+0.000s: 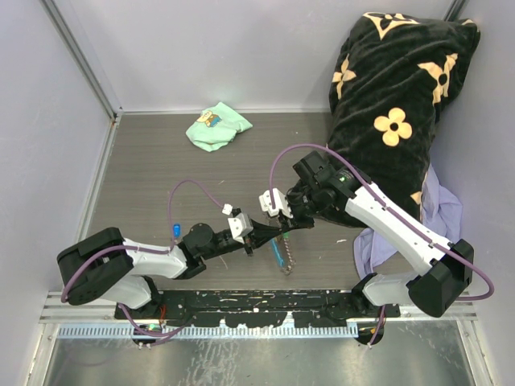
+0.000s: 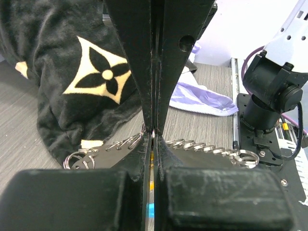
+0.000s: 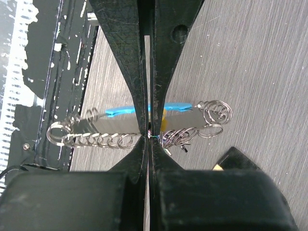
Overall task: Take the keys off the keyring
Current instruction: Remove the key from the keyring.
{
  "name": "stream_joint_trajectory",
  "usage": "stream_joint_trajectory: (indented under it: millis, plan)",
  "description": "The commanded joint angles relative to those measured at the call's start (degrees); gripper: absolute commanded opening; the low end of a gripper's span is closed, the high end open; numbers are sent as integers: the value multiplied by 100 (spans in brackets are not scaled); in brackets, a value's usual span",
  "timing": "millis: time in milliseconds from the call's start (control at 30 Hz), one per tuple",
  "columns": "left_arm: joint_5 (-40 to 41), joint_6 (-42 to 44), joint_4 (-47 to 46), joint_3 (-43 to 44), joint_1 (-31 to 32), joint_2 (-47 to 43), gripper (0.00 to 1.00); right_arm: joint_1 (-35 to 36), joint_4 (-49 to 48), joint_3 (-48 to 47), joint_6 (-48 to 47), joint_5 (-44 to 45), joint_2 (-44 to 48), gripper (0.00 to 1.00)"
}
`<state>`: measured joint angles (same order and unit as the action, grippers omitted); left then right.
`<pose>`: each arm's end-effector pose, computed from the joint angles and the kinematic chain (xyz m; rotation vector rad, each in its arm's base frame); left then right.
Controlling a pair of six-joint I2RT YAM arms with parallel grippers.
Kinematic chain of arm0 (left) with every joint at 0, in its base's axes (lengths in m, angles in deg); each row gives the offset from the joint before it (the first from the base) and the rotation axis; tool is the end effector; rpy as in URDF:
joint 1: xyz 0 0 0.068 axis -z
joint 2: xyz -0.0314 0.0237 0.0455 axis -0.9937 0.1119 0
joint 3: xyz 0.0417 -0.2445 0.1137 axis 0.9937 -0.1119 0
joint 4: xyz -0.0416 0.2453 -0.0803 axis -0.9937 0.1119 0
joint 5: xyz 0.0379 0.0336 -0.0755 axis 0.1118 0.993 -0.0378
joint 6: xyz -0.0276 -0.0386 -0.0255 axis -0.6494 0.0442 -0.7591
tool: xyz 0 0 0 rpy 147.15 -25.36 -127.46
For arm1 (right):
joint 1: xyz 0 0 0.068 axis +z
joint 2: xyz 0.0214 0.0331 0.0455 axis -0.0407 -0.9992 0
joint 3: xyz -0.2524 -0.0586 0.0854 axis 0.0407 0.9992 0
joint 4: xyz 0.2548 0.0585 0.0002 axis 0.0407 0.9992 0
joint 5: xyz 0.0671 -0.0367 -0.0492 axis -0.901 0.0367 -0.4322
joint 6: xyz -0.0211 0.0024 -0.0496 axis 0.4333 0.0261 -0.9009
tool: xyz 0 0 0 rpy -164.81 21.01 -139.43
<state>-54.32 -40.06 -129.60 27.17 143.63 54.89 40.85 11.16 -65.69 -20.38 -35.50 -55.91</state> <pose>0.1210 -0.2272 0.2099 0.8994 1.1916 -1.0590 0.1750 0.1673 0.3182 -2.0227 1.5008 0.7499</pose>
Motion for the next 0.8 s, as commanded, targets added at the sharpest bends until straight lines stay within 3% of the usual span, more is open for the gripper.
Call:
stream_joint_trajectory:
  millis: [0, 267, 400, 533, 767]
  plan:
    - [-52, -57, -240, 207, 20, -129, 0, 28, -171, -215, 21, -396, 128, 6]
    - [155, -347, -632, -118, 18, -534, 0, -632, -176, -218, 143, -1148, 375, 37]
    - [177, -529, -708, -213, 19, -720, 0, -1067, -170, -156, 163, -1947, 611, 46]
    - [230, -683, -704, -273, 19, -1136, 0, -1350, -298, -7, 305, -2769, 815, 44]
    - [199, -803, -630, -298, 17, -1605, 0, -1435, -954, 250, 930, -3077, 825, 16]
